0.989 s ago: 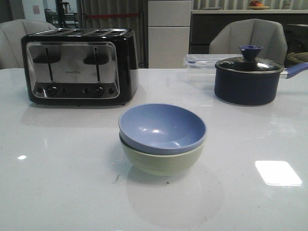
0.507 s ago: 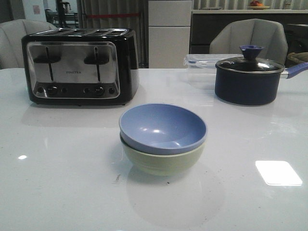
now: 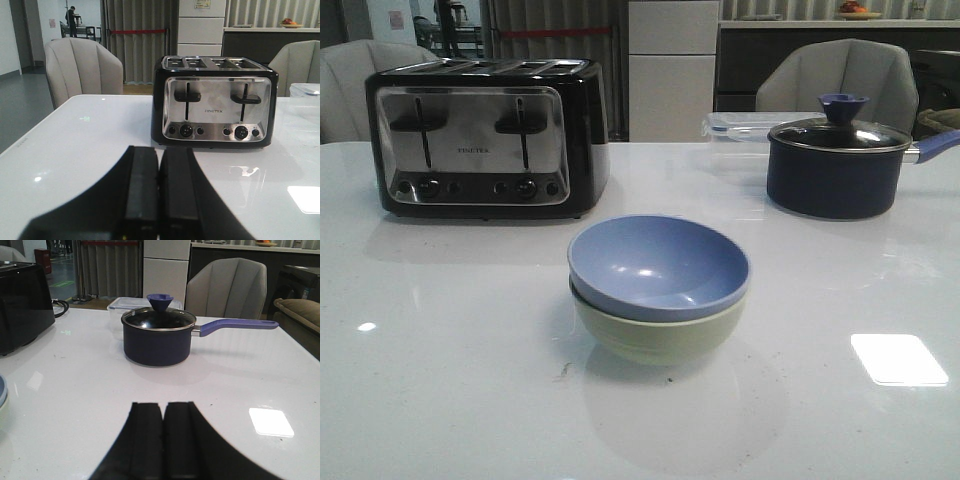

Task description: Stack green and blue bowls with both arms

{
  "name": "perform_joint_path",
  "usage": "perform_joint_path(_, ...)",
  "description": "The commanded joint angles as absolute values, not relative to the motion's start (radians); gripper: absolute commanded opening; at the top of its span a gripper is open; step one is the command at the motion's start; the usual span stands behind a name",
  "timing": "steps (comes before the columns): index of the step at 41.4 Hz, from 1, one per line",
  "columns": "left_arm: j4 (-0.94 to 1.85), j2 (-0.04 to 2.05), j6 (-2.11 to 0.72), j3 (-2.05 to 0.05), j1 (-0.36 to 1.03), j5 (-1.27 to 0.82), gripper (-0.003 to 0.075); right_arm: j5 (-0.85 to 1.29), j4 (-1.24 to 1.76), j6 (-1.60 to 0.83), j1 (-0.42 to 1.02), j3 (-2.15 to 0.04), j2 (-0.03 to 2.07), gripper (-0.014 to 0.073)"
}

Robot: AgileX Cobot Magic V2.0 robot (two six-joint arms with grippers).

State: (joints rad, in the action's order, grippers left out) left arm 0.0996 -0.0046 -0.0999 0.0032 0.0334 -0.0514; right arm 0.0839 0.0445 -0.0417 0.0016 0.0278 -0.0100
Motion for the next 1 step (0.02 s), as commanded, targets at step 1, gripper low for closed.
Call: perform_joint_path(1, 0.107, -0.024, -0.098, 0.008, 0.033, 0.033, 0.0097, -0.011, 0.042, -0.043, -0.003, 0.024, -0.03, 0.0055)
